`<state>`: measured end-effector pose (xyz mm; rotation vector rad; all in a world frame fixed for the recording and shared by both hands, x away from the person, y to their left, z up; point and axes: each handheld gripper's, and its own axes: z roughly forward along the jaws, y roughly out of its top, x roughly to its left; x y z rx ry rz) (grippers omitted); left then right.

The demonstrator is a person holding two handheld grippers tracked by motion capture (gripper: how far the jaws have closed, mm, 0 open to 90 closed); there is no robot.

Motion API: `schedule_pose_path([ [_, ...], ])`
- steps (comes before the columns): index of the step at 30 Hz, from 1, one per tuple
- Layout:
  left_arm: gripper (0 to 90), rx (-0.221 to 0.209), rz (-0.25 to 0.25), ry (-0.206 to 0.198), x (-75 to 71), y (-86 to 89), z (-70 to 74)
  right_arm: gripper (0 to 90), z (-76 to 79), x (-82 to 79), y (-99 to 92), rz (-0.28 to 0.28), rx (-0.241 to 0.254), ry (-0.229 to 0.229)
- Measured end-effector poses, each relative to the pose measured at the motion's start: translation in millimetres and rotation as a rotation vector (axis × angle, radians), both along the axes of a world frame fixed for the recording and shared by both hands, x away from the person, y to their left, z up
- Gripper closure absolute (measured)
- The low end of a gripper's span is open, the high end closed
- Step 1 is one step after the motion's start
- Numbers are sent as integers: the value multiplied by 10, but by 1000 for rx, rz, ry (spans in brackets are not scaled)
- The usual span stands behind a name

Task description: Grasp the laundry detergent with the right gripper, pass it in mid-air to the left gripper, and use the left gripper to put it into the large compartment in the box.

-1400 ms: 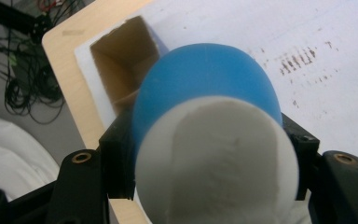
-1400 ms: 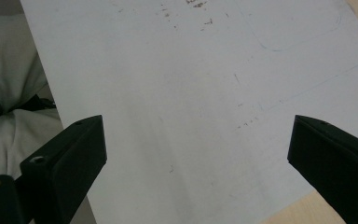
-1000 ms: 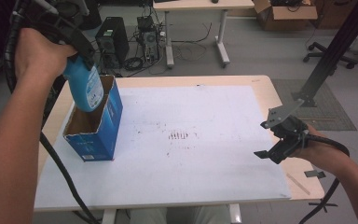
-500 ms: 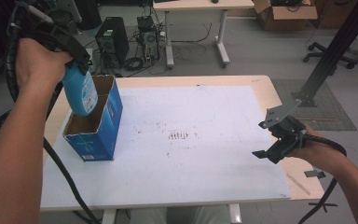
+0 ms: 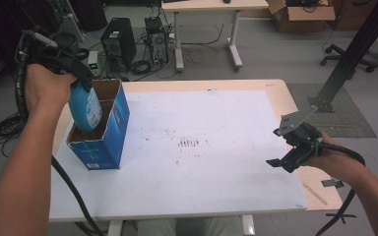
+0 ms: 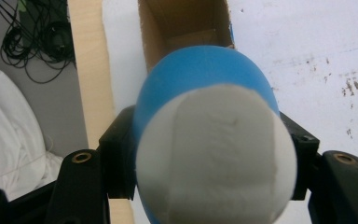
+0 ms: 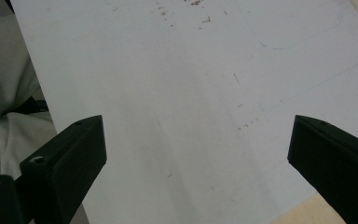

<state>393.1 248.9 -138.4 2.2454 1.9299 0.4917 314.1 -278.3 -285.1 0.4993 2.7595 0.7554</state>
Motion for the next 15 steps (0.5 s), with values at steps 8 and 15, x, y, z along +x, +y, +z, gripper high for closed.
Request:
schedule_pose_path([
  [8, 377, -2, -4, 4, 24, 22, -210, 40, -29, 7, 10, -3, -2, 4],
  [15, 377, -19, -4, 8, 55, 35, -427, 40, -53, 9, 7, -2, -4, 9],
])
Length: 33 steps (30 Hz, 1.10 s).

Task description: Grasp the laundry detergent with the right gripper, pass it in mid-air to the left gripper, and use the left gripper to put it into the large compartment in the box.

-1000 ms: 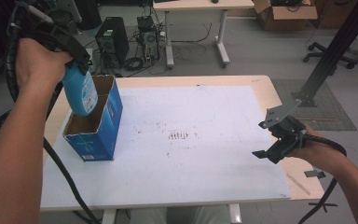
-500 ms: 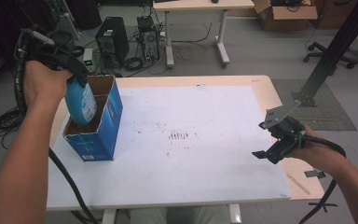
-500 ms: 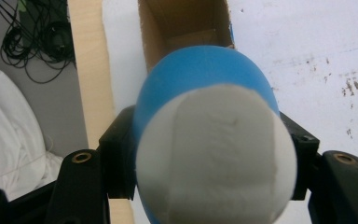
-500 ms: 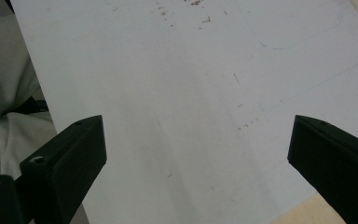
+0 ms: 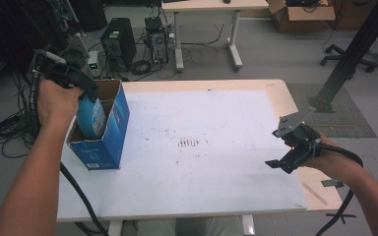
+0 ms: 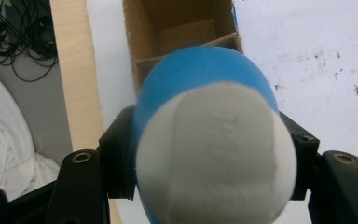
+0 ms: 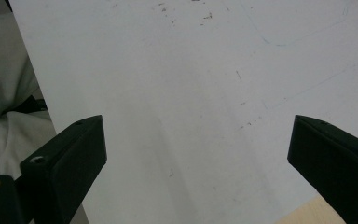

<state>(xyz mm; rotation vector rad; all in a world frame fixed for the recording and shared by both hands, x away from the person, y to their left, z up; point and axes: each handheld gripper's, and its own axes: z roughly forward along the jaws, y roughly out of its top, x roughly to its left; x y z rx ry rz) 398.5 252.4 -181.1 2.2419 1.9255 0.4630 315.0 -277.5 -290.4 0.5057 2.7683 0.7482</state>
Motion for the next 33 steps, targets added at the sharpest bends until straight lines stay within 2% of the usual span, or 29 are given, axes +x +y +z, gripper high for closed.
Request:
schedule_pose_path([
  [9, 377, -2, 0, -2, 16, 57, -247, 43, -48, 8, -26, -5, -3, 14],
  [11, 377, -3, 3, -1, 19, 72, -340, 43, -53, 14, -26, -8, -3, 15],
  [26, 378, -6, -6, 8, 29, 91, -670, 44, -80, 17, -14, -12, -10, 24],
  [33, 377, -12, -10, 32, 48, 98, -819, 46, -88, 12, -35, -18, -11, 30],
])
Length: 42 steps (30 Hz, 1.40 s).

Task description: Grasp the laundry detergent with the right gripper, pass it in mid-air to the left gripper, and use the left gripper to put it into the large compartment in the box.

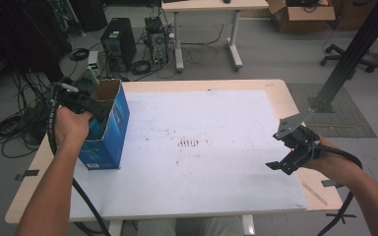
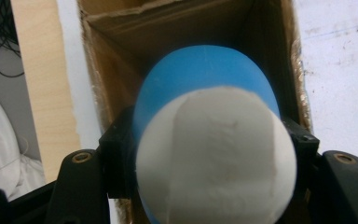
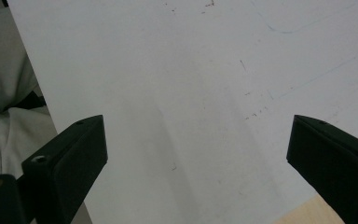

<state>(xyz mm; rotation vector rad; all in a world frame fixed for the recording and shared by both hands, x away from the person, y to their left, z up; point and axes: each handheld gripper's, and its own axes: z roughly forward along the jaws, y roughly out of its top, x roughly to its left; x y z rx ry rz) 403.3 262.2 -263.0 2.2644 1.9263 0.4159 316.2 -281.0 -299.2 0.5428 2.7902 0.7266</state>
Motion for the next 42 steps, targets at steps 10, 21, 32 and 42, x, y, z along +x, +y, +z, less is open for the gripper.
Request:
schedule_pose_path([
  [10, 377, -6, -7, 23, 9, 20, -128, 47, -31, 11, 12, 1, -1, 7],
  [21, 377, -9, -13, 33, 38, 8, -207, 47, -56, 19, 15, 4, -1, 13],
  [32, 375, -25, -13, 29, 46, 49, -221, 48, -71, 17, 15, 3, -1, 17],
  [42, 367, -51, -12, 22, 46, 84, -231, 47, -95, 19, 38, 10, 0, 25],
])
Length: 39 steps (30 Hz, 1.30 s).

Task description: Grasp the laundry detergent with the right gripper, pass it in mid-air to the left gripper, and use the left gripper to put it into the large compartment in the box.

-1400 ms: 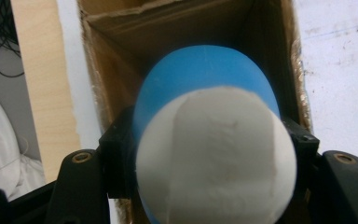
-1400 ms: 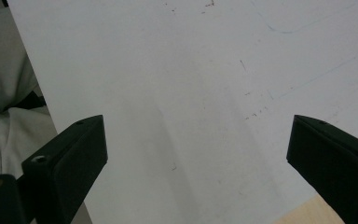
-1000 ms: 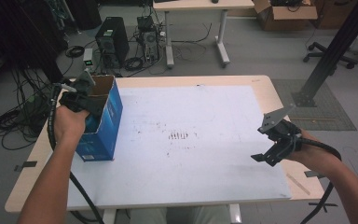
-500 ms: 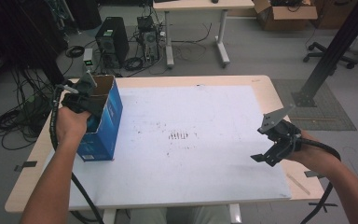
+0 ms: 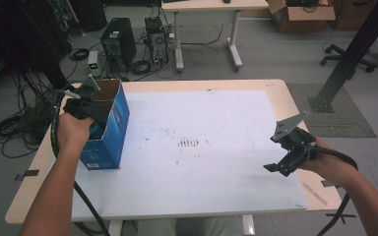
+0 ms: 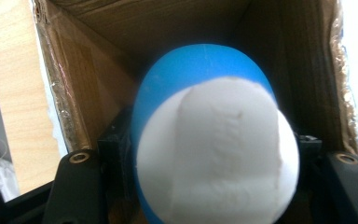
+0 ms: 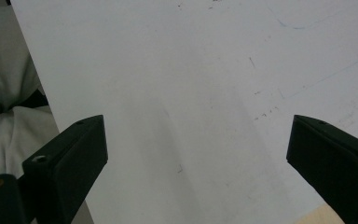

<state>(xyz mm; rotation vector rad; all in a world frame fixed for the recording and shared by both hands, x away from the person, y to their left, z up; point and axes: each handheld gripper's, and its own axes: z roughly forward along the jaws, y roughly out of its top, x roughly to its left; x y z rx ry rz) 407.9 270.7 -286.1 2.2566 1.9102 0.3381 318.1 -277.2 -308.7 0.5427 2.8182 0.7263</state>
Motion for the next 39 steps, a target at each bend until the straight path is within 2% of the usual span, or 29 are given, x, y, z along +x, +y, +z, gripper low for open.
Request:
schedule_pose_path([
  [10, 310, -36, -7, -2, -14, 55, 21, 48, -23, 3, 24, 6, -5, 8],
  [20, 243, -29, -5, -32, -33, 48, 138, 49, -13, -8, 31, 5, -10, 11],
  [30, 180, -18, -17, -76, -67, 38, 388, 48, 11, -33, 12, 0, -10, 12],
  [39, 125, -51, -37, -100, -138, 39, 609, 50, 42, -45, -1, -3, -11, 3],
])
